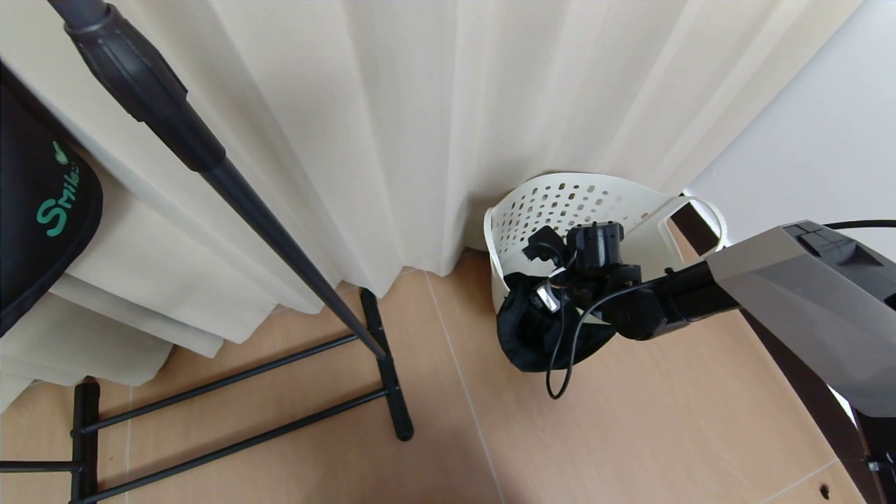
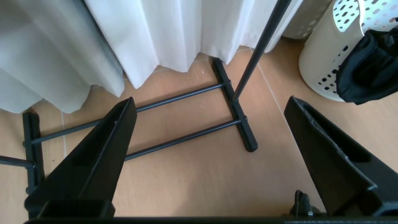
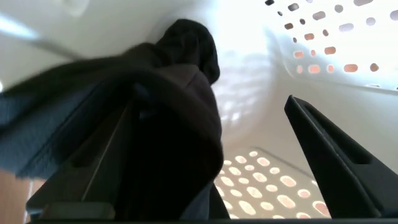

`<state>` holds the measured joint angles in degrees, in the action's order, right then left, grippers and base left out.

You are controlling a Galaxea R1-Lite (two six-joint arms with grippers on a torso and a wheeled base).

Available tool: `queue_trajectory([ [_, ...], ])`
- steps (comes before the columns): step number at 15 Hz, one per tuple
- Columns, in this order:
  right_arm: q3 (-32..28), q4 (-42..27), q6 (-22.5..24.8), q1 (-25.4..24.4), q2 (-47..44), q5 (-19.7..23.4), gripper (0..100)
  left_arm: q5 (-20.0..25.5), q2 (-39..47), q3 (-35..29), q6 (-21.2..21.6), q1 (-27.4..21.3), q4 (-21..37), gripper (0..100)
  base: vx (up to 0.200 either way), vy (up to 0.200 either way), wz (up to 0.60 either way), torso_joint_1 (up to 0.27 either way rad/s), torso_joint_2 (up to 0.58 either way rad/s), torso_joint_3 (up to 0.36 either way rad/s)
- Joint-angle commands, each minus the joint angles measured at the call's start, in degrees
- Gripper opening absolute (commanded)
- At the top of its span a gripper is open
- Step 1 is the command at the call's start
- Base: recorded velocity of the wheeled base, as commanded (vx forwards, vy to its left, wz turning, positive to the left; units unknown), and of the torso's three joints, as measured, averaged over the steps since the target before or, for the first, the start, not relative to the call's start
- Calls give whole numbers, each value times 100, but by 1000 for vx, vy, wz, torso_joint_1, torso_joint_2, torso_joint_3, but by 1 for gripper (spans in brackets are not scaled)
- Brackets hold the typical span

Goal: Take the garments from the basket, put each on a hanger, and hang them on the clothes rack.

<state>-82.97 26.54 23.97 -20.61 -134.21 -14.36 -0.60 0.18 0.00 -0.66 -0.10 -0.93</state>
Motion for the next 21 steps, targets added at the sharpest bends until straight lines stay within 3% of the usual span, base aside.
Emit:
queue_trajectory([
  [1,18,229,-15,-4,-106,21,0,-2,8,0,-4,1,5,100,0,0,0,0,0,0],
  [7,202,413,-94,-4,-53,30,0,-2,8,0,-4,1,5,100,0,0,0,0,0,0],
  [9,624,765,-217,-13,360,12,0,-2,8,0,-4,1,-4,100,0,0,0,0,0,0],
  [13,2584,1556,-445,-101,2610,21,0,-2,8,0,-4,1,-4,100,0,0,0,0,0,0],
  [17,4069,1512,-674,-988,4913,-67,0,-2,8,0,-4,1,-4,100,0,0,0,0,0,0],
  [21,4913,1310,-709,-1902,6697,-76,0,-2,8,0,-4,1,5,100,0,0,0,0,0,0],
])
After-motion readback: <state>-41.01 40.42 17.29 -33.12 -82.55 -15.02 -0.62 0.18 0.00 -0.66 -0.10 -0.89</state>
